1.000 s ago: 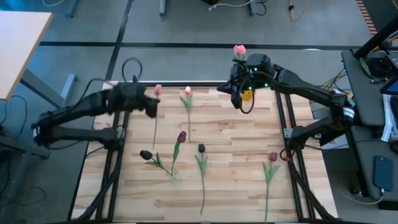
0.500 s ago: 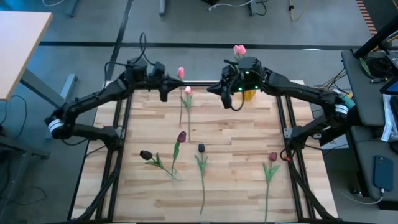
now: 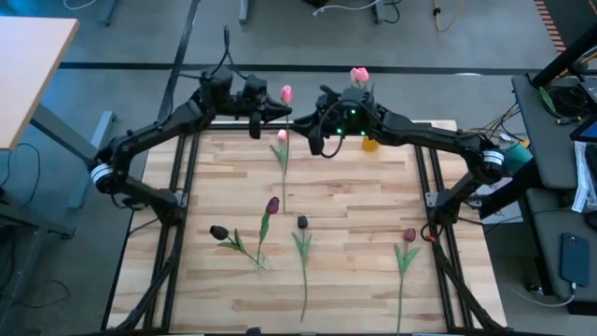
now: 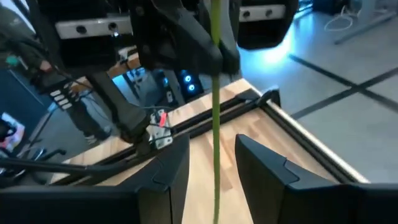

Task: Sort flowers into vase by color
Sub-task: Put the bottom pink flower into the yellow crystal vase

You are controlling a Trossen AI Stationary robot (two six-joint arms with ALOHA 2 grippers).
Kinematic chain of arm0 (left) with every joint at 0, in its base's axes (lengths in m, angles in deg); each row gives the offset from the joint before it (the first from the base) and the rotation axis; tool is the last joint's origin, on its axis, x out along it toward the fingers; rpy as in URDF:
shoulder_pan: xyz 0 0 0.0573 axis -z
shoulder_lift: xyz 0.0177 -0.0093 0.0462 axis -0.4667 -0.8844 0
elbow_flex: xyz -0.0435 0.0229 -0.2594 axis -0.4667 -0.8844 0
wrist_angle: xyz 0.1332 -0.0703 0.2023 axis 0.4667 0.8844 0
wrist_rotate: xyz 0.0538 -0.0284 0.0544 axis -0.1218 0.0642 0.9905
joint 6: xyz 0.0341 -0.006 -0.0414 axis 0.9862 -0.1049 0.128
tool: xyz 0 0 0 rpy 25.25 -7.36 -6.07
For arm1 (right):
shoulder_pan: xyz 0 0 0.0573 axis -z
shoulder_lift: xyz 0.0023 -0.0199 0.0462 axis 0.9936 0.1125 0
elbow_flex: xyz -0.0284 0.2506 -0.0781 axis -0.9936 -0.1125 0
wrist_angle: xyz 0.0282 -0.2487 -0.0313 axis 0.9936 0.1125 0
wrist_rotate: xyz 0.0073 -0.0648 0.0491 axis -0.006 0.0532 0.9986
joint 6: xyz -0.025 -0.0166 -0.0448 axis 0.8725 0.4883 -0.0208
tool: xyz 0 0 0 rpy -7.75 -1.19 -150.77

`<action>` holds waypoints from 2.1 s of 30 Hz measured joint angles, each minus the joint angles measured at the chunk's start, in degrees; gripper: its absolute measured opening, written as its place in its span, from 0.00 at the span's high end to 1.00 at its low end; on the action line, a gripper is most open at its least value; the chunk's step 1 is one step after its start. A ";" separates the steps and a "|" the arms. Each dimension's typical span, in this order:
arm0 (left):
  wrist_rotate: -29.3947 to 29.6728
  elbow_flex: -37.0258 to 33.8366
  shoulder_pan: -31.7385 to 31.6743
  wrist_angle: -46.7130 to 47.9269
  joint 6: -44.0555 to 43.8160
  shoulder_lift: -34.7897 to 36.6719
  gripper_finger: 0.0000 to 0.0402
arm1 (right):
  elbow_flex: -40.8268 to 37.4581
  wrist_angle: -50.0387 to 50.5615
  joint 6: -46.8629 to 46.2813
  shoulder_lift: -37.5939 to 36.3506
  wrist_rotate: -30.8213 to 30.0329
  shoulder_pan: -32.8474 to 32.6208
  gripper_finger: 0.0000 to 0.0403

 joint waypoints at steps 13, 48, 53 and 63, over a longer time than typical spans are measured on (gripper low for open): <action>-3.44 2.57 0.10 -0.38 0.18 -3.28 1.00 | 1.28 -2.96 2.27 2.05 -2.92 0.39 0.81; -3.82 2.33 -0.15 1.48 -2.89 -3.17 0.73 | -11.44 13.94 20.84 -22.50 -22.47 9.20 0.98; -3.62 2.33 -0.15 1.49 -2.93 -3.17 0.74 | -20.15 8.55 22.60 -28.38 -25.50 13.03 0.98; -2.04 2.29 -0.16 3.17 -3.10 -3.17 0.74 | -28.60 2.83 22.74 -31.96 -26.95 18.17 0.98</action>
